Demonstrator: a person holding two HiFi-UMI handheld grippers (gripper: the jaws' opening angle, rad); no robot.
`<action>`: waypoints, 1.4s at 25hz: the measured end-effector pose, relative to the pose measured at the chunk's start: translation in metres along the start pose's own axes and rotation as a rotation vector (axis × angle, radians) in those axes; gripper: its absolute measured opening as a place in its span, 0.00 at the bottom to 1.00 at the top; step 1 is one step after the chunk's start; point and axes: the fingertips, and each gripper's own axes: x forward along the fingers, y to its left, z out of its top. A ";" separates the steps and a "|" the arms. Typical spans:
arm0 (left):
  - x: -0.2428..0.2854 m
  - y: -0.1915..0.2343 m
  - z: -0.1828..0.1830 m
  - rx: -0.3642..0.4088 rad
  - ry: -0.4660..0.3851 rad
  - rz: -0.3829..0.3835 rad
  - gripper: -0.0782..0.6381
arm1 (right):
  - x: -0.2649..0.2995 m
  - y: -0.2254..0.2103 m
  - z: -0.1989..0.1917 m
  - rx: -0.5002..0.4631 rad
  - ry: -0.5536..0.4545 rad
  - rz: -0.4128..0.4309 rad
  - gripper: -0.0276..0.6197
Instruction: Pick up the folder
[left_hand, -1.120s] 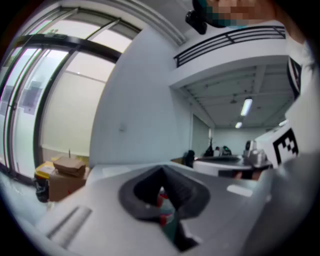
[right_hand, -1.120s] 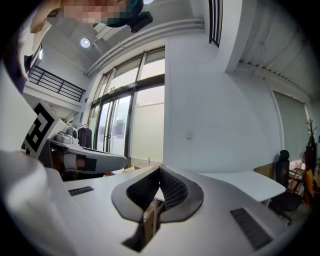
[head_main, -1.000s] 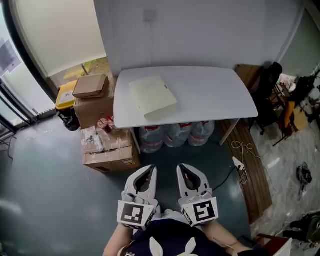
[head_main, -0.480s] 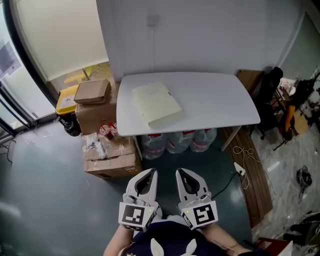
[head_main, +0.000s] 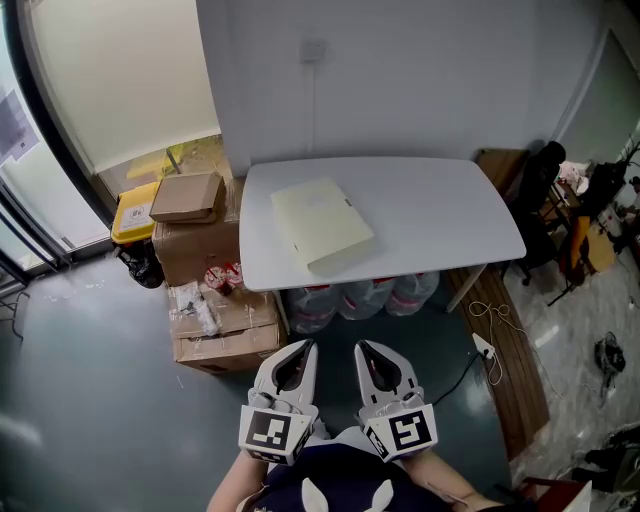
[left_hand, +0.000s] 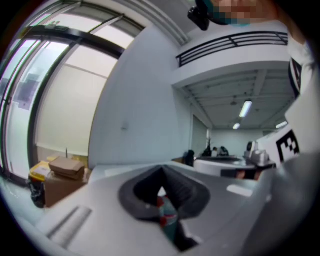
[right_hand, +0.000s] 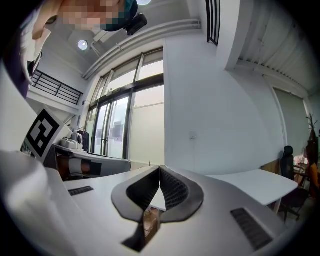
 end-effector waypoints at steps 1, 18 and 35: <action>0.000 0.003 -0.002 0.000 0.002 -0.004 0.12 | 0.001 0.001 -0.001 0.002 0.002 -0.007 0.06; 0.012 0.016 -0.012 -0.044 0.021 -0.027 0.12 | 0.018 0.002 -0.016 0.041 0.040 -0.002 0.06; 0.113 0.054 -0.001 -0.044 0.046 0.025 0.12 | 0.109 -0.065 -0.019 0.046 0.057 0.075 0.06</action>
